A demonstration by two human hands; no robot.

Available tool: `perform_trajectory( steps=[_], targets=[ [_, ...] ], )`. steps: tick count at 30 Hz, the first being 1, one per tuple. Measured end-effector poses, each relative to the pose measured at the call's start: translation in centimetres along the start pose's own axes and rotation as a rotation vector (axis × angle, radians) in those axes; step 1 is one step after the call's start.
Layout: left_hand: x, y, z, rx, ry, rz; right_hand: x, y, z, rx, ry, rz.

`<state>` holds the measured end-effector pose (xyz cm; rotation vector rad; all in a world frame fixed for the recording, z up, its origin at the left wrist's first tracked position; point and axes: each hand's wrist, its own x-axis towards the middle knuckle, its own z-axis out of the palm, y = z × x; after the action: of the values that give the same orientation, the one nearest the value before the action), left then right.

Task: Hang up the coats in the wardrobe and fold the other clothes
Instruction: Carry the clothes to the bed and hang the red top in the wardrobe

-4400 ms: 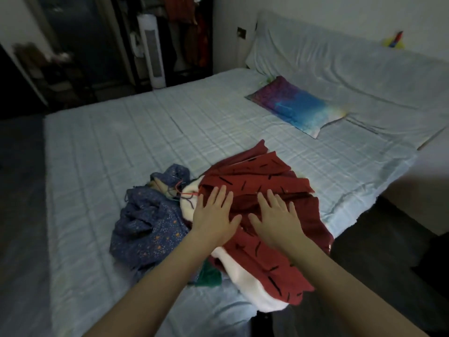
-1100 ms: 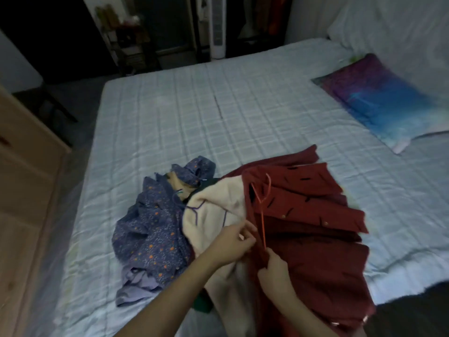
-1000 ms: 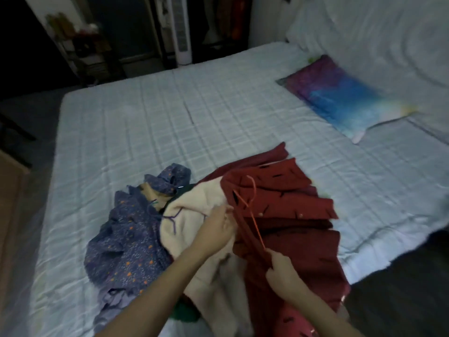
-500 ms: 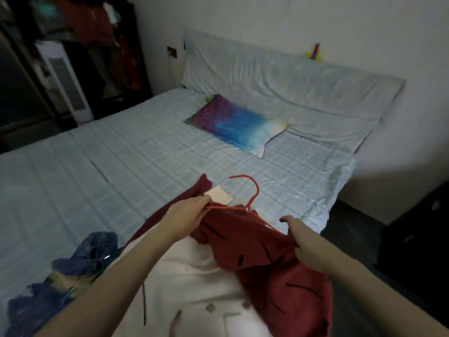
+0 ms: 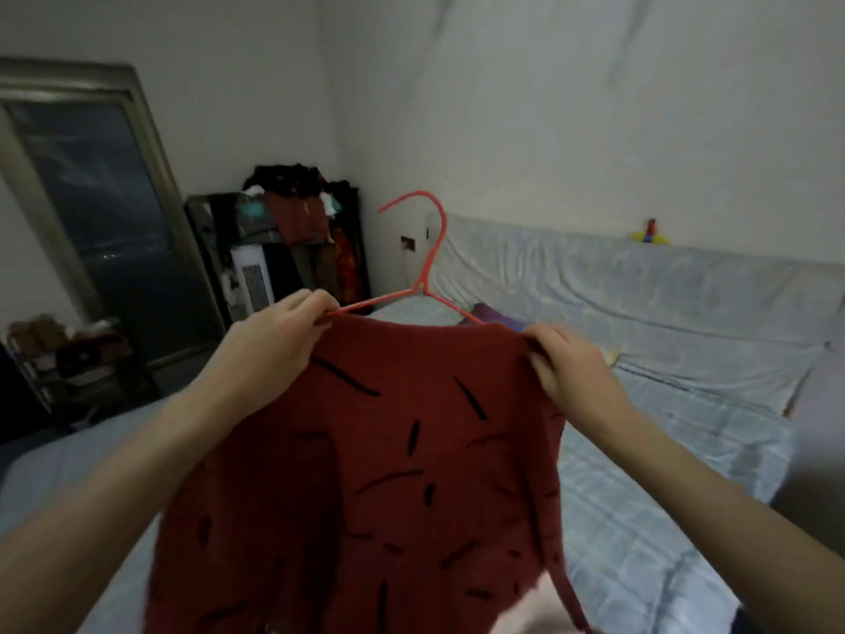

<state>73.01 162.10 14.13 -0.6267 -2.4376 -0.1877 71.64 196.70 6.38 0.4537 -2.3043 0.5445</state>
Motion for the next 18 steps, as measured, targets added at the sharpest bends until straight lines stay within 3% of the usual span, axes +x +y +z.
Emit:
perform_trajectory(
  steps=[6, 11, 18],
  targets=[
    [1.8, -2.2, -11.0, 0.304, 0.236, 0.05, 9.5, -6.7, -1.9, 0.092, 0.114, -0.153],
    [-1.0, -4.0, -15.8, 0.414, 0.19, -0.032, 13.3, -12.8, -1.6, 0.017, 0.22, -0.282],
    [-7.0, -5.0, -17.9, 0.721, 0.077, -0.083, 14.6, -17.4, 1.1, -0.224, 0.176, -0.382]
  ],
)
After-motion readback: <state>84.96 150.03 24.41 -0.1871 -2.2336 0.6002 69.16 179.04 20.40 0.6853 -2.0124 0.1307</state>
